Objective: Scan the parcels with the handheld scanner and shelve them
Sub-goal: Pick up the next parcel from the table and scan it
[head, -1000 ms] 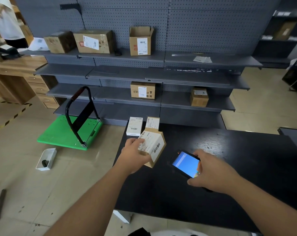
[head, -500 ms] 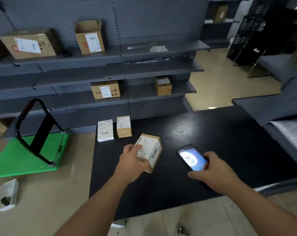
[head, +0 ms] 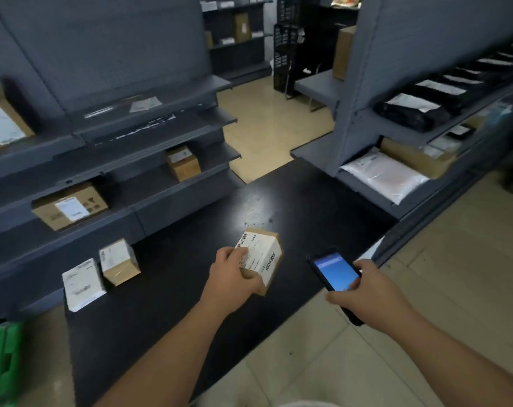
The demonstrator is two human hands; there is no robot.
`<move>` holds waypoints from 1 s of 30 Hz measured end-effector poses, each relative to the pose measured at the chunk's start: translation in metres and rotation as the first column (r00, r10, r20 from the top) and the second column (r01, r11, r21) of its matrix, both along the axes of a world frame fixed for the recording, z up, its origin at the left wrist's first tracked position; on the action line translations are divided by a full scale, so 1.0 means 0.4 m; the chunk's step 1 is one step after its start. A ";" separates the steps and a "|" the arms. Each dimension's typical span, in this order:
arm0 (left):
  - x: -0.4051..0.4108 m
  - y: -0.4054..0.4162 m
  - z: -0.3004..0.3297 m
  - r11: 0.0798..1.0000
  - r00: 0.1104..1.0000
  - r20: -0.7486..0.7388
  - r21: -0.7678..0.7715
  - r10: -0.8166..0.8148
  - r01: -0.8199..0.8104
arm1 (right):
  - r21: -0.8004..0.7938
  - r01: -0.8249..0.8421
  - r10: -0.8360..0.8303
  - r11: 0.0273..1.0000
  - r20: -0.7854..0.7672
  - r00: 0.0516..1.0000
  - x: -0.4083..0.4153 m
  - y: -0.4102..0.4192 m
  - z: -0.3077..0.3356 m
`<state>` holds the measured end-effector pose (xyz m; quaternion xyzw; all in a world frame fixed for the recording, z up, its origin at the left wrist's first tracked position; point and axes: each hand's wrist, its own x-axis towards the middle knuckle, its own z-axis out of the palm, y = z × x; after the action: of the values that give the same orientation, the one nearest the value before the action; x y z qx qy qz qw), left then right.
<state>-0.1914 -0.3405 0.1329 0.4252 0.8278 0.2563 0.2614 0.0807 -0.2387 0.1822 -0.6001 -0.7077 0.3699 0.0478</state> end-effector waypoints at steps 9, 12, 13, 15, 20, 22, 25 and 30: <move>0.360 0.304 0.009 0.973 0.973 0.008 0.004 -0.230 0.230 | -0.011 0.303 -0.303 0.953 -0.055 0.951 0.371 0.128 0.004; 0.475 0.396 -0.010 0.952 0.952 0.022 0.008 -0.306 0.306 | -0.015 0.404 -0.404 0.915 -0.060 0.913 0.492 0.159 -0.002; 0.510 0.423 -0.014 0.944 0.944 0.030 0.011 -0.330 0.329 | -0.020 0.433 -0.433 0.901 -0.061 0.899 0.527 0.167 -0.003; 0.583 0.478 -0.023 0.927 0.926 0.054 0.015 -0.375 0.375 | -0.036 0.496 -0.497 0.868 -0.079 0.864 0.600 0.183 -0.008; 0.732 0.614 -0.046 0.873 0.867 0.114 0.008 -0.485 0.487 | -0.076 0.651 -0.656 0.755 -0.092 0.749 0.737 0.232 -0.031; 0.777 0.674 -0.058 0.848 0.843 0.101 0.002 -0.528 0.530 | -0.100 0.705 -0.712 0.703 -0.087 0.697 0.775 0.260 -0.042; 0.841 0.782 -0.069 0.813 0.809 0.090 -0.003 -0.580 0.583 | -0.113 0.759 -0.766 0.641 -0.045 0.641 0.834 0.324 -0.057; 0.938 1.004 -0.097 0.725 0.723 0.061 0.021 -0.688 0.689 | -0.087 0.837 -0.842 0.540 -0.027 0.539 0.911 0.485 -0.042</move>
<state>0.1838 0.0610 0.0941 0.6929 0.6026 0.1531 0.3651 0.4450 -0.0448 0.1652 -0.8543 -0.3198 0.3436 0.2231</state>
